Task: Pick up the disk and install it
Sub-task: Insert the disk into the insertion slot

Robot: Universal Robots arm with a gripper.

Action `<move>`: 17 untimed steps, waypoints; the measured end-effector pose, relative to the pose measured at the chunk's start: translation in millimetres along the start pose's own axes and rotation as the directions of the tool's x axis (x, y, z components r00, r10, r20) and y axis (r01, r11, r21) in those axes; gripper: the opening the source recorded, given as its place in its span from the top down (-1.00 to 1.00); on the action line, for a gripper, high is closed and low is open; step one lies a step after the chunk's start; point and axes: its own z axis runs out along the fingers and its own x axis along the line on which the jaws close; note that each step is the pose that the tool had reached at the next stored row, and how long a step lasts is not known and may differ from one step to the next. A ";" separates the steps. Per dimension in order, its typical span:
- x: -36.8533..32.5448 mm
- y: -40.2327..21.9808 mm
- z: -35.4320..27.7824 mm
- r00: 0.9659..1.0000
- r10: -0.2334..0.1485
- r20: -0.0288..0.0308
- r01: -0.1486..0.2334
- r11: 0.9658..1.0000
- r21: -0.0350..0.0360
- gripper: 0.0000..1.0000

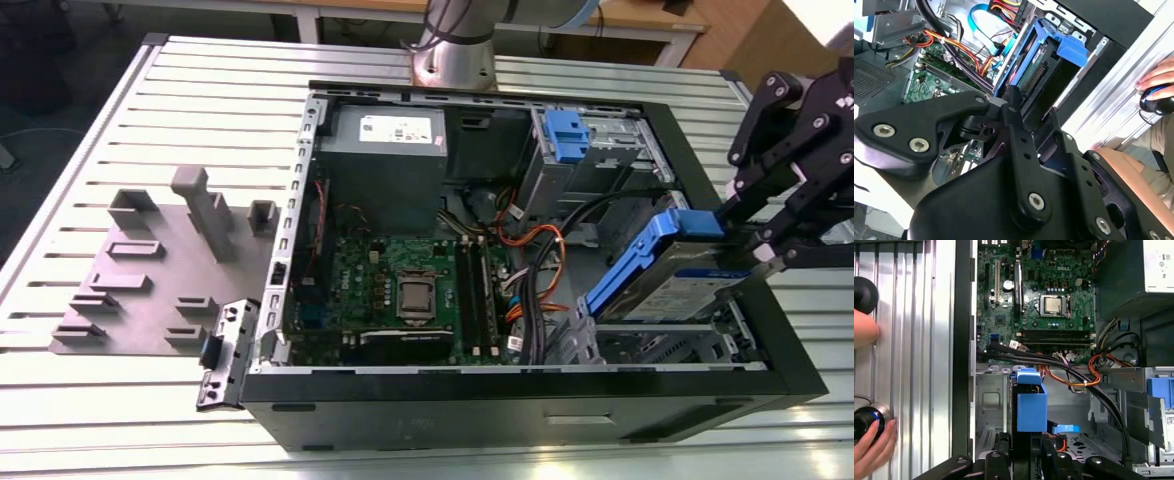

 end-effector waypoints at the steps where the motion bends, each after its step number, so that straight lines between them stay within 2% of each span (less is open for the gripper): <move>1: 0.1 -0.1 1.8 1.000 0.000 0.000 0.000 1.000 0.000 0.30; 17: 1.8 -2.1 30.8 1.000 0.000 0.000 0.000 1.000 0.000 0.30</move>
